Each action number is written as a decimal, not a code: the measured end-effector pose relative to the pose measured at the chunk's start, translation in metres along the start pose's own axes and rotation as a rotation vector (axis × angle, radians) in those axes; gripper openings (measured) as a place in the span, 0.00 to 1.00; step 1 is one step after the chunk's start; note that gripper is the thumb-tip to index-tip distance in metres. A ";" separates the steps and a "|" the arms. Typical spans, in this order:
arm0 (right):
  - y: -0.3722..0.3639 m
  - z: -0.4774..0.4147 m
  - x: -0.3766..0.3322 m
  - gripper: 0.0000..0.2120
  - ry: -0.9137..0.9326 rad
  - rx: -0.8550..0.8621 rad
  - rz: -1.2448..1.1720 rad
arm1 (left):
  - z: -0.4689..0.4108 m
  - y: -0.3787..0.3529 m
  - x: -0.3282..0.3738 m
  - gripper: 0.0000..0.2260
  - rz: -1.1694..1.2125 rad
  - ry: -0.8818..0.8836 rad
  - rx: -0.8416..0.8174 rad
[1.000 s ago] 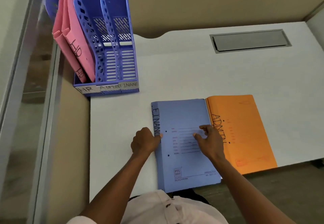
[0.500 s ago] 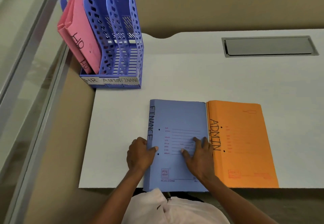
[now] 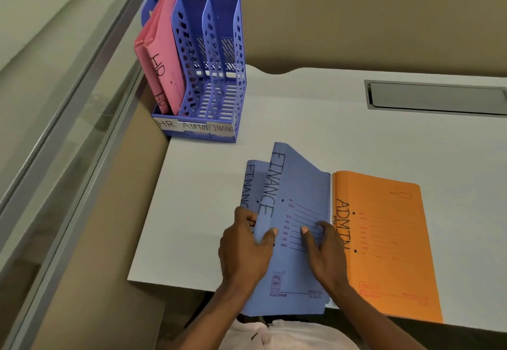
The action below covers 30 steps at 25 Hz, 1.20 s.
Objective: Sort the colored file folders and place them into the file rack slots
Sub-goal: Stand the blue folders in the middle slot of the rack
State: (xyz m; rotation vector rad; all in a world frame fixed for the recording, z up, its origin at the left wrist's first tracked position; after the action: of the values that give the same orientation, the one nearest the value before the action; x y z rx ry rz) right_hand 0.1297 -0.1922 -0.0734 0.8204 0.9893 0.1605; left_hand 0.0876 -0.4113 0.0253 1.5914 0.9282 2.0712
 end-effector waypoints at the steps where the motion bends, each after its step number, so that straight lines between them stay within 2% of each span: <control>1: 0.002 -0.001 -0.001 0.30 -0.018 0.012 -0.044 | 0.004 0.001 0.008 0.20 0.001 -0.033 0.013; 7: 0.007 -0.002 -0.007 0.29 -0.103 0.035 -0.176 | 0.018 0.000 0.029 0.20 0.096 -0.086 0.044; 14: 0.009 -0.015 -0.010 0.32 -0.177 0.027 -0.293 | 0.017 0.018 0.034 0.19 0.201 -0.114 0.062; 20: 0.003 -0.035 -0.023 0.25 -0.290 -0.004 -0.511 | 0.008 0.049 0.038 0.21 0.251 -0.142 0.088; 23: -0.002 -0.049 -0.041 0.21 -0.306 -0.036 -0.614 | -0.003 0.072 0.042 0.19 0.264 -0.163 0.118; 30: -0.017 -0.082 -0.123 0.19 -0.236 -0.218 -0.790 | -0.031 0.130 0.045 0.19 0.246 -0.259 0.202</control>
State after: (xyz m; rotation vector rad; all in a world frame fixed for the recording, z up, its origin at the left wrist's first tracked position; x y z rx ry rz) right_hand -0.0089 -0.2180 -0.0251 0.2015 0.9843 -0.4902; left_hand 0.0583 -0.4837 0.1426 2.1160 0.9095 1.9064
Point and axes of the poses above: each hand's wrist, its own z-axis away from the middle knuckle, its own y-axis out of the back of the hand, x = y × z, the point moved 6 cm from there along -z, towards the middle knuckle, and after that the axes turned 9 degrees about x, right-handed, at the moved point
